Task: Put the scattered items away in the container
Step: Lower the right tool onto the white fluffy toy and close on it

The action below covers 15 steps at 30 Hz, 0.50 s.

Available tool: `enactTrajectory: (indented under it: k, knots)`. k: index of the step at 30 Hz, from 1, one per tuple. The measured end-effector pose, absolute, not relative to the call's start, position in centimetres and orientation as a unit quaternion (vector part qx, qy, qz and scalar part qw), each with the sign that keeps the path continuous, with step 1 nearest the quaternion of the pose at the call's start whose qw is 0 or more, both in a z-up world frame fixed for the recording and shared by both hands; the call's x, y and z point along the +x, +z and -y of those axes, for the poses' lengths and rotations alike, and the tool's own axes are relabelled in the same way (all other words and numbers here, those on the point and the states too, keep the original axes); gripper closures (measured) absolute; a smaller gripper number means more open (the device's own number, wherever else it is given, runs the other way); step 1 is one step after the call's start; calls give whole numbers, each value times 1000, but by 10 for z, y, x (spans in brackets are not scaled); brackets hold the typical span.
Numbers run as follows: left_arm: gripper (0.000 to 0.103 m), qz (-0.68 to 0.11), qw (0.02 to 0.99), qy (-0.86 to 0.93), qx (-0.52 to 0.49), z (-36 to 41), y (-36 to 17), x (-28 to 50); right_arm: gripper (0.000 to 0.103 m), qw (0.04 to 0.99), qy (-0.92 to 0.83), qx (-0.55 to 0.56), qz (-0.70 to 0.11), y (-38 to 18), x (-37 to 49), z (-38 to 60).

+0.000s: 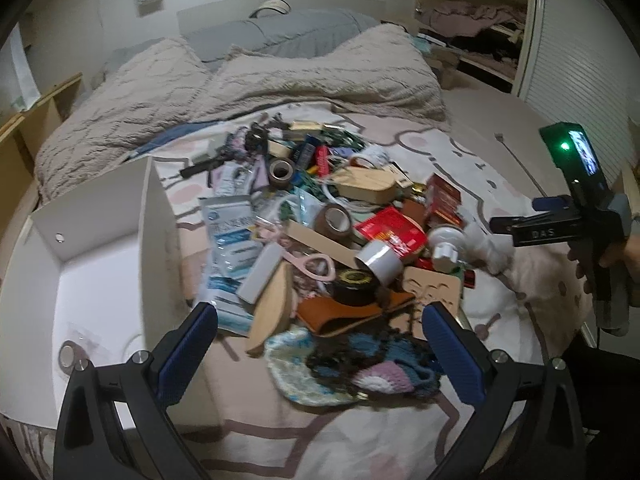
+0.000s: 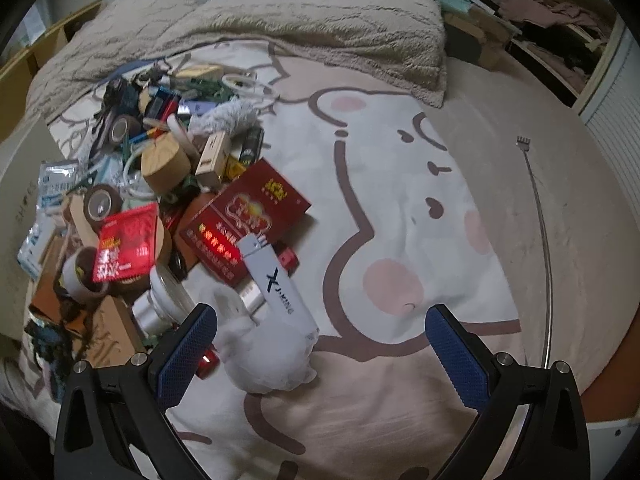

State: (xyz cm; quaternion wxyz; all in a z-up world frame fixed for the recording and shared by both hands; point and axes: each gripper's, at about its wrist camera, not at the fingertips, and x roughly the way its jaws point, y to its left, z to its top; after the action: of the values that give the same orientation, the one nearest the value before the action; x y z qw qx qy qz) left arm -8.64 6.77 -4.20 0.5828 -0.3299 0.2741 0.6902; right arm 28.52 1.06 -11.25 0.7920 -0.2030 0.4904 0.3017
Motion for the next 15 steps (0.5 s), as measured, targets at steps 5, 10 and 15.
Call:
enactTrajectory:
  k: [5, 10, 15]
  knots:
    - [0, -283, 589, 669, -354, -75, -54, -78, 0, 777, 313, -224, -499, -122, 280, -17]
    - [0, -290, 589, 654, -376, -82, -67, -72, 0, 772, 308, -240, -502, -129, 279, -22]
    - [0, -289, 587, 640, -404, -89, -79, -69, 0, 762, 319, -246, -507, -132, 276, -28]
